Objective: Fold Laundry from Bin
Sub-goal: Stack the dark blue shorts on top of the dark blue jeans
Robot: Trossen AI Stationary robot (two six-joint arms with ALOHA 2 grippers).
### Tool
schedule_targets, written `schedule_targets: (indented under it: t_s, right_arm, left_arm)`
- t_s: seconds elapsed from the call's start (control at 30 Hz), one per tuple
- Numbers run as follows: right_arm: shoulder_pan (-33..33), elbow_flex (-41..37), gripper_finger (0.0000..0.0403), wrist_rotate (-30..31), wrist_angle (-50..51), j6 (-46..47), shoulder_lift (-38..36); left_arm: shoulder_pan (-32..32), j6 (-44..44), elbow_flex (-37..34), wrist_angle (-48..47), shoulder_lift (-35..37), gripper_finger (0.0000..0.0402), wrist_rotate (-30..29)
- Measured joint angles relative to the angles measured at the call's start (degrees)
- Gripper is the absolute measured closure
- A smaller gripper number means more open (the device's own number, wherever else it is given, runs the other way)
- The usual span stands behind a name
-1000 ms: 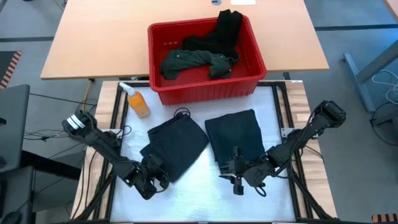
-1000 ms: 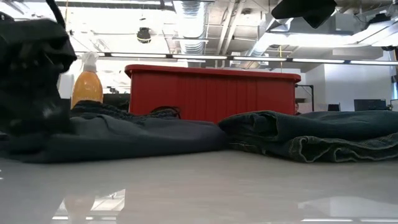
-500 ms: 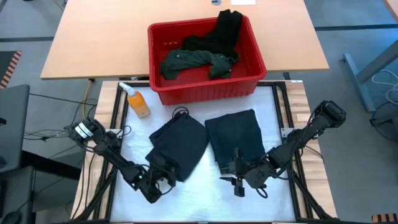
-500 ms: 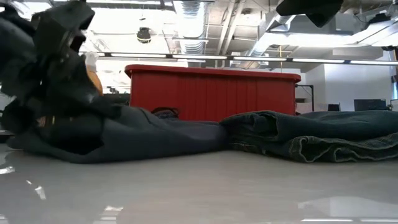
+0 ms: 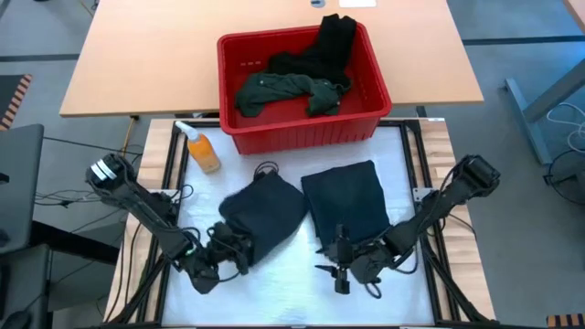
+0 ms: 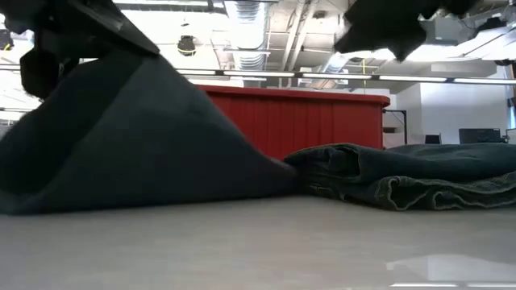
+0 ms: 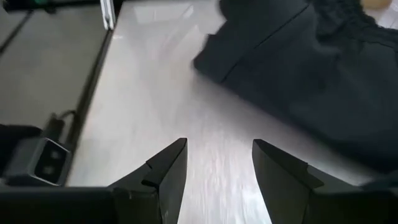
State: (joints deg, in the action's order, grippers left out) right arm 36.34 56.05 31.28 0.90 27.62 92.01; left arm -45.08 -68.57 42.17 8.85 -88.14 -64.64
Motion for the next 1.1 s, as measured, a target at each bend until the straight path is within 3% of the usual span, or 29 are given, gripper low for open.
schedule_targets:
  t_s: [0.2,0.4,0.5,0.6,0.67,0.87,1.0,1.1]
  right_arm:
    - [0.0,0.0,0.0196,-1.4,-8.1,-5.7,5.2]
    - [1.0,0.0,0.0196,-5.9,-4.1,-6.0,3.8]
    - [1.6,0.0,0.0196,-5.9,-0.1,-2.3,1.8]
    - [2.4,0.0,0.0196,-5.5,4.7,3.1,-0.9]
    - [3.5,0.0,0.0196,-3.9,8.1,7.2,-3.1]
    - [7.1,0.0,0.0196,0.3,18.2,28.4,-6.9]
    - [8.3,0.0,0.0196,4.5,18.8,40.6,-5.5]
    - [8.6,0.0,0.0196,5.5,18.9,46.4,-3.2]
  left_arm:
    - [-0.3,7.6,5.6,27.3,-19.1,0.0401,1.2]
    - [3.2,13.4,21.5,29.5,-35.2,0.0401,13.4]
    - [5.7,21.9,30.5,29.2,-41.0,0.0395,23.6]
    - [7.6,31.4,38.8,23.8,-43.6,0.0379,37.5]
    - [8.2,35.5,43.4,17.6,-43.9,0.0363,41.9]
    - [8.3,42.1,51.9,1.0,-43.6,0.0304,42.6]
    - [8.4,42.6,57.8,-11.0,-42.4,0.028,46.7]
    - [7.8,42.3,60.6,-19.5,-40.5,0.0275,45.4]
